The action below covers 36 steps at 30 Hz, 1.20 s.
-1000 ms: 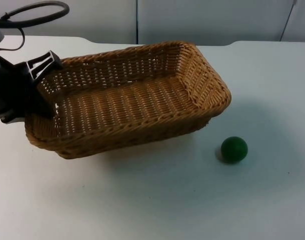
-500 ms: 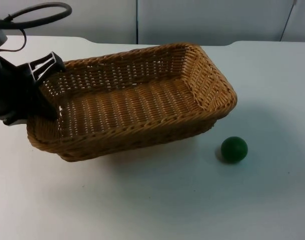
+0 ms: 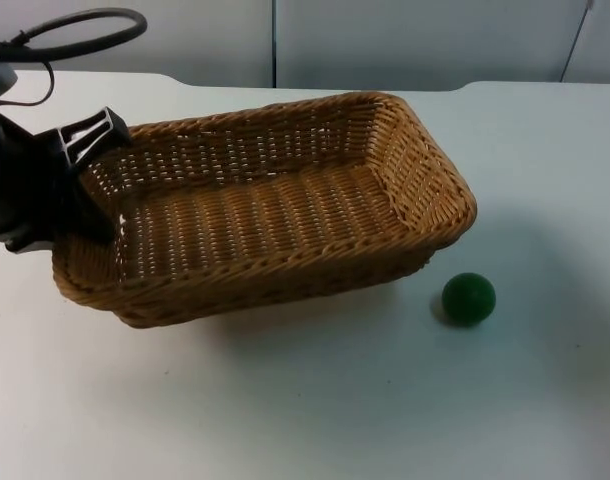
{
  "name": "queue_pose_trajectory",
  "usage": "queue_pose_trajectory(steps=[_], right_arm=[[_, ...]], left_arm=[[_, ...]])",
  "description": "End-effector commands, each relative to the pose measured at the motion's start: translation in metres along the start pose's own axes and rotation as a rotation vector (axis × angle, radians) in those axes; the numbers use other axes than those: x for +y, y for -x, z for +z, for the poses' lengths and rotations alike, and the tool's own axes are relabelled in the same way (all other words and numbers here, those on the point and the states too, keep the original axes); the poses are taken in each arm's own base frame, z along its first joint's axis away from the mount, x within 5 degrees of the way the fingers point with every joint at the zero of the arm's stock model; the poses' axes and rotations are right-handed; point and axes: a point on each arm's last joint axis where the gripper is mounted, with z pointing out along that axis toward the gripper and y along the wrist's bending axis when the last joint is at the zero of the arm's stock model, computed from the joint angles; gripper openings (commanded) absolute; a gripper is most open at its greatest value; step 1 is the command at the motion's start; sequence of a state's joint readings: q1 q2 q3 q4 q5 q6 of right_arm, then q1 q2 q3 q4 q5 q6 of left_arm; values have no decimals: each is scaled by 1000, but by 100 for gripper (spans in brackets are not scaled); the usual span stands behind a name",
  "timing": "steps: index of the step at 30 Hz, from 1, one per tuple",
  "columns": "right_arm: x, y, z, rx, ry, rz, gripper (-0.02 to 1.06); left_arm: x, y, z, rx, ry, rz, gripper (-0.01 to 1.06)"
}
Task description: Pick up the basket with the left hand and place the ball into the basket with the right hand.
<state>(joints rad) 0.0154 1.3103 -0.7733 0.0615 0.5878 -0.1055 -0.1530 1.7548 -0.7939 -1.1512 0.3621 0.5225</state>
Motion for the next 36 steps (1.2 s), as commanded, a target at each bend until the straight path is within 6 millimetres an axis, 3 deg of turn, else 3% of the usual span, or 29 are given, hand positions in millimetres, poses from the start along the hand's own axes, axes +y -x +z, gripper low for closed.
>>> queue_pose_trajectory(steps=[1, 5, 6, 9, 14, 27, 36], right_arm=[[6, 7, 16, 50, 27, -45, 7], [37, 16, 50, 90, 82, -208, 33], [37, 16, 50, 90, 82, -208, 33], [67, 19, 73, 44, 119, -289, 58], [90, 18, 90, -2, 145, -308, 73], [124, -2, 130, 40, 184, -394, 74], [124, -9, 146, 64, 182, -373, 73]], left_arm=[[-5, 2, -5, -7, -24, -10, 0], [-5, 2, -5, -11, -22, -10, 0], [-5, 2, -5, -11, -22, -10, 0], [-5, 2, -5, -11, -22, -10, 0], [-5, 2, -5, -11, -22, -10, 0], [-5, 3, -5, -18, -18, -10, 0], [-5, 3, -5, -18, -18, -10, 0]])
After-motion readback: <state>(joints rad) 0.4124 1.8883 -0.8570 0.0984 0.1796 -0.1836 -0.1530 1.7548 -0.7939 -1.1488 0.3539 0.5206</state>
